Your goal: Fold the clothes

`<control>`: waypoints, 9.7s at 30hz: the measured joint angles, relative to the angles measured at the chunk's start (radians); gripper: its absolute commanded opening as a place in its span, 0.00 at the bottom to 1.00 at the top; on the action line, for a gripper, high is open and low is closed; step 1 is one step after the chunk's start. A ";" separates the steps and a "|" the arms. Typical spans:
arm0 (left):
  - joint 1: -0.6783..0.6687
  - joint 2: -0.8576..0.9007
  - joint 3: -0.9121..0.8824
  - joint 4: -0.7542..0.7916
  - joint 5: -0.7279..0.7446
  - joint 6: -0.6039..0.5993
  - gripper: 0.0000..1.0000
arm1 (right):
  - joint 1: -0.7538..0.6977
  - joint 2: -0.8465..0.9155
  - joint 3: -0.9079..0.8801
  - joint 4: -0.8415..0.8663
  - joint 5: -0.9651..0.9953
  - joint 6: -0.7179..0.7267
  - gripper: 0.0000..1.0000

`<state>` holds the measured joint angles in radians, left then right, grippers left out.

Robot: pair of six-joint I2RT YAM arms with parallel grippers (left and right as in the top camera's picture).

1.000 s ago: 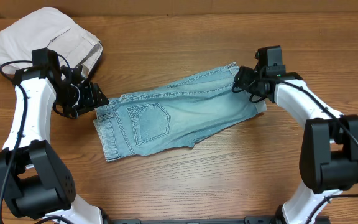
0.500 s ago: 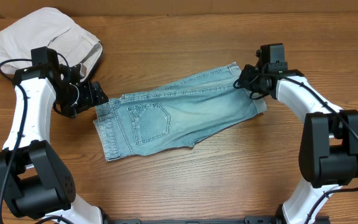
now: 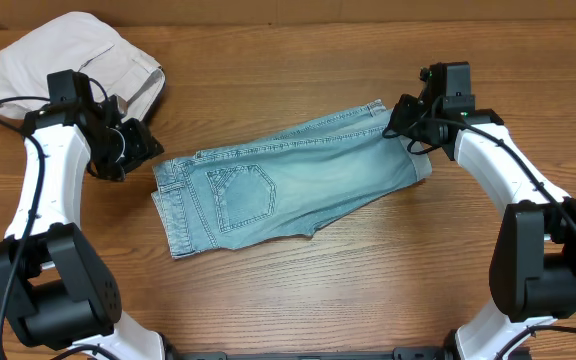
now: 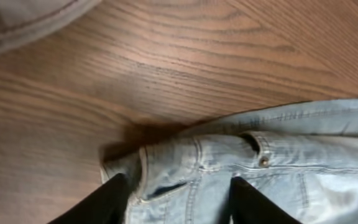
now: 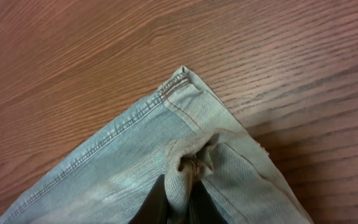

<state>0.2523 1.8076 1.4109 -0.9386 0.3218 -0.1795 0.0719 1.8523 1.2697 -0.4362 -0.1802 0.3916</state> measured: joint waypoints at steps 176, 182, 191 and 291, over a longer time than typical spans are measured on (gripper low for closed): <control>-0.395 -0.642 -0.542 -0.137 -0.315 -0.351 0.17 | -0.005 -0.142 0.035 -0.147 0.042 -0.002 0.04; -0.395 -0.536 -0.542 -0.077 -0.389 -0.377 0.04 | -0.003 -0.121 0.035 -0.087 0.027 0.000 0.04; -0.395 -0.504 -0.370 -0.271 -0.370 -0.271 0.04 | -0.017 -0.157 0.035 -0.150 0.020 -0.021 0.04; -0.436 0.026 0.053 0.007 -0.052 0.077 0.04 | -0.269 -0.149 0.218 -0.836 -0.279 -0.323 0.73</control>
<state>-0.1837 1.8336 1.4643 -0.9318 0.2695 -0.1024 -0.1974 1.7031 1.4876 -1.2724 -0.4595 0.0689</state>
